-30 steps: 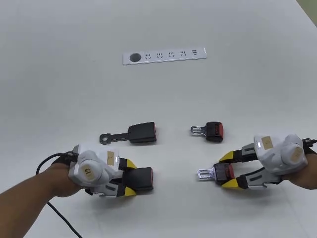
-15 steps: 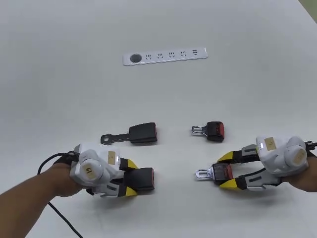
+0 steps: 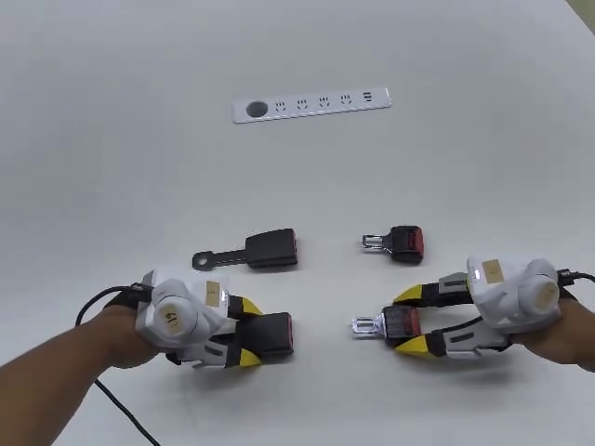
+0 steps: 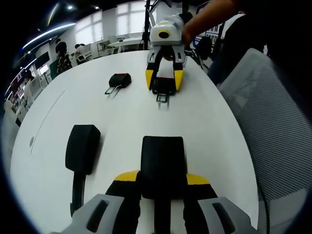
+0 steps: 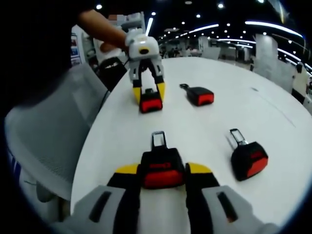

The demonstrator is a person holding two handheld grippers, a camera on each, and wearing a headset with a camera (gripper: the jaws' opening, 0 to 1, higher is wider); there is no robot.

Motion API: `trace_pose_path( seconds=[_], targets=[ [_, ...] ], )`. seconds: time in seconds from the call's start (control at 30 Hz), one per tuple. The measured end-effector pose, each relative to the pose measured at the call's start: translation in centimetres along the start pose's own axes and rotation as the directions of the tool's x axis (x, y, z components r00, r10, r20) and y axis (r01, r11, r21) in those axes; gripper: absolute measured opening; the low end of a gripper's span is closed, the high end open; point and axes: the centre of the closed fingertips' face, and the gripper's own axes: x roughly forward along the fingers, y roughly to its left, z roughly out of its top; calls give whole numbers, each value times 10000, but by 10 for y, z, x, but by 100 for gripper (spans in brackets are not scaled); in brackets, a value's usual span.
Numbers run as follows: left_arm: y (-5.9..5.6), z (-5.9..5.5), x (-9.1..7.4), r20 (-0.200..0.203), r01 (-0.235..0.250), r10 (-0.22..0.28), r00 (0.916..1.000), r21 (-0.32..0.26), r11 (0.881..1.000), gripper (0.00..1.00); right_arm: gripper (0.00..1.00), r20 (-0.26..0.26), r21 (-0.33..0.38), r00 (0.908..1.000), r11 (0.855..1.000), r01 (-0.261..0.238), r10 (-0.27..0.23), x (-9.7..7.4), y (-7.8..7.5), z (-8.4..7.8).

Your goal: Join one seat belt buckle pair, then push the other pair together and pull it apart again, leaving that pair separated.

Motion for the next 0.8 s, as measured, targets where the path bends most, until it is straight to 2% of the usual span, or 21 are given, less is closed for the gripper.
trace_pose_path(
  seconds=[0.5, 0.8],
  targets=[
    [2, -1, 1, -39, -12, 11, 10000, -28, 10000, 34, 36, 377, 12, 9992, 9999, -106, 106, 24, 1, 15],
    [1, 0, 1, -51, -25, 25, 10000, -42, 10000, 34, 36, 555, 45, 9984, 9999, -105, 102, 32, 4, 20]
  ],
)
